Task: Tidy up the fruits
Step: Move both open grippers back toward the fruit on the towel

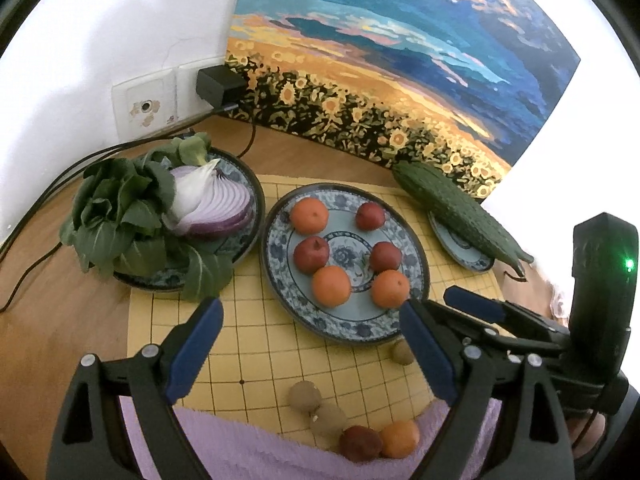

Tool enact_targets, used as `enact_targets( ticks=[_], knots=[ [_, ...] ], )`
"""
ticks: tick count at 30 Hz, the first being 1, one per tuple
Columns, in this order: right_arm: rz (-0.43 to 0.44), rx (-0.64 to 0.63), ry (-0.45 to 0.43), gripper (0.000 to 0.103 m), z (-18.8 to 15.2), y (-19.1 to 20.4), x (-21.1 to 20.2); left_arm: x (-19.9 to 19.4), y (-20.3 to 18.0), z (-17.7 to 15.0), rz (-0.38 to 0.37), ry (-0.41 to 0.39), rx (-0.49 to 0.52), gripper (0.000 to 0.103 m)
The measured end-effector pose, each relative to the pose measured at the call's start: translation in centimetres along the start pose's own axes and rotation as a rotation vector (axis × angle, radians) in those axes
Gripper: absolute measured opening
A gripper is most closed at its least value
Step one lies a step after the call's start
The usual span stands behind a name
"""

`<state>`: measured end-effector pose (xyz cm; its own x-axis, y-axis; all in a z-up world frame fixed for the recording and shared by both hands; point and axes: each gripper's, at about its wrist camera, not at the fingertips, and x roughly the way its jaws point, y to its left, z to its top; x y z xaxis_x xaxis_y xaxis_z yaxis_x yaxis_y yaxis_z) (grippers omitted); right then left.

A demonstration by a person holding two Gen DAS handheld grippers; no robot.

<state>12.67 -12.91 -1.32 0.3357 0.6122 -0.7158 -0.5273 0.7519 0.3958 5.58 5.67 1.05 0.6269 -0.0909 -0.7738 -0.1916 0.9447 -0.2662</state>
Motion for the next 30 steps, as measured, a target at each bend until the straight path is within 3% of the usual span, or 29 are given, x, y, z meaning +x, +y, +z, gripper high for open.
enact_targets(
  ticks=[16,30],
  knots=[
    [0.004,-0.009,0.047,0.073,-2.4,0.2,-0.3,-0.6,0.0,-2.5,0.002,0.017,-0.02,0.093],
    [-0.001,-0.011,0.117,0.073,-5.3,-0.5,0.2,0.3,-0.3,-5.6,-0.02,0.089,-0.027,0.093]
  ],
)
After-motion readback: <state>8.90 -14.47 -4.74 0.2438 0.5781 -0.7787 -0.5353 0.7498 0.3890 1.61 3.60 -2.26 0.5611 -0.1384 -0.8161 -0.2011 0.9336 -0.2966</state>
